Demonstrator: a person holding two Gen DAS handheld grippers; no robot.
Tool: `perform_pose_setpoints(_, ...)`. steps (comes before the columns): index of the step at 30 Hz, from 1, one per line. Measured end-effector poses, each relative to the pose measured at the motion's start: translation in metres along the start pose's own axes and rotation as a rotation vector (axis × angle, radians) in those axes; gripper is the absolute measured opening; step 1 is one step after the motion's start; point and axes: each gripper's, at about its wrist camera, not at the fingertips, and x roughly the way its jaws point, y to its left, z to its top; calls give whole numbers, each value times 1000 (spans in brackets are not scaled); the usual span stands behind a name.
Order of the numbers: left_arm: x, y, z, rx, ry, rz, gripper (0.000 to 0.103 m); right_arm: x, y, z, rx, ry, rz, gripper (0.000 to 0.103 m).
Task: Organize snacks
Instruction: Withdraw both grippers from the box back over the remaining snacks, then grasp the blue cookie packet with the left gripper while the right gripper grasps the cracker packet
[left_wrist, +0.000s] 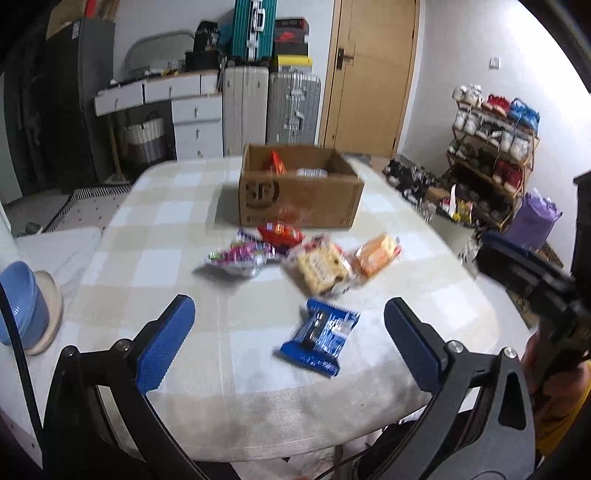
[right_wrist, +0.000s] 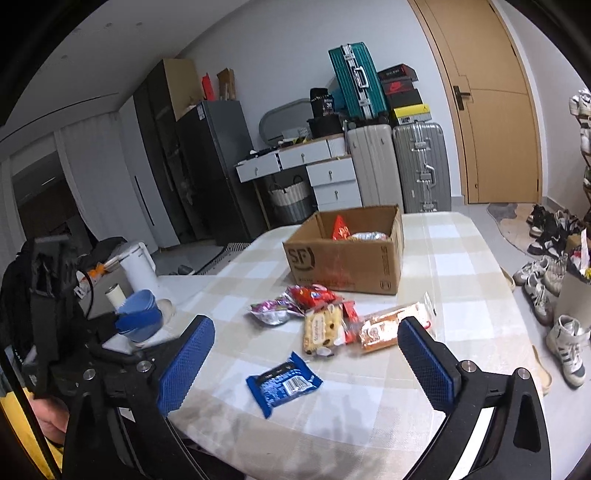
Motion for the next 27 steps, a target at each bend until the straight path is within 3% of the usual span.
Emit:
perform_pose_setpoints(4,35,4,-8,-9,58,-11,102,20,-4,0,-14,18,-14,101)
perform_pose_setpoints(10,72,1,2,2,71,-19,102,53,-18,0,-3,19,-34,101)
perform_pose_setpoints(14,90,-2,4,11,77,-30,102,76,-34,-11,29,103,-29,101)
perform_pose_setpoints(18,108,-8,4,9,142,-37,102,81,-37,-18,0,121,-51,101)
perform_pose_setpoints(27,124,-21,-5,74,176,10,102,77,-44,-16,24,111,-83,101)
